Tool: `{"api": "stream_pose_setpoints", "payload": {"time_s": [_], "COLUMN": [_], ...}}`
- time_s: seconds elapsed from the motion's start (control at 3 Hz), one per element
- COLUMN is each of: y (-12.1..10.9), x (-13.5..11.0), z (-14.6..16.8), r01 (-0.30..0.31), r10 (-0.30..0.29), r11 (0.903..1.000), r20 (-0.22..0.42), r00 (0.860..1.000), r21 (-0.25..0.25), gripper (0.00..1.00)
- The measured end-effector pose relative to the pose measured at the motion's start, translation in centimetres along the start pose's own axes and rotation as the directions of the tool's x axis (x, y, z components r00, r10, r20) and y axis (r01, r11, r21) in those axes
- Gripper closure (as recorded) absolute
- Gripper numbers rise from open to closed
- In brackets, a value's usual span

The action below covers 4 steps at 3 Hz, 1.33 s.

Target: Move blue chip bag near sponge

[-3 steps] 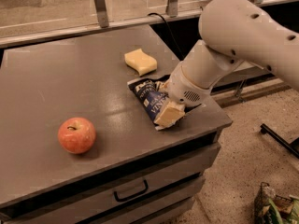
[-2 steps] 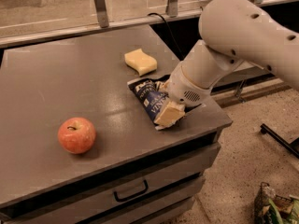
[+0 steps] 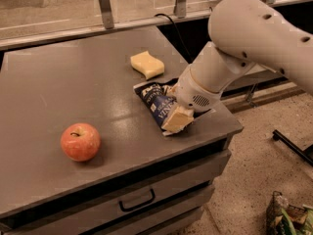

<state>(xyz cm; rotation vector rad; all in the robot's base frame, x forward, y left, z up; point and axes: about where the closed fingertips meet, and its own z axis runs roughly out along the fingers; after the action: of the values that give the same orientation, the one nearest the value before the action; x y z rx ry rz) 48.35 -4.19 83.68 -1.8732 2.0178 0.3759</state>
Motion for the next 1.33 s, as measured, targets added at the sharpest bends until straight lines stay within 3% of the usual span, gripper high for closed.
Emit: {"api": "stream_pose_setpoints", "payload": {"time_s": [0.33,1.0,1.33], "y": [-0.2,-0.9,-0.9], "x": [-1.0,-4.9,-4.9], "z": [-0.4,-6.8,-6.8], "r01": [0.015,0.047,0.047], "r10": [-0.015,-0.054,-0.054], "r11": [0.9999,0.9922,0.9922], "r20": [0.018,0.059,0.059], "r00": [1.000,0.997,0.997], "r21": [0.008,0.115,0.115], "gripper": [1.00,1.00,1.00]}}
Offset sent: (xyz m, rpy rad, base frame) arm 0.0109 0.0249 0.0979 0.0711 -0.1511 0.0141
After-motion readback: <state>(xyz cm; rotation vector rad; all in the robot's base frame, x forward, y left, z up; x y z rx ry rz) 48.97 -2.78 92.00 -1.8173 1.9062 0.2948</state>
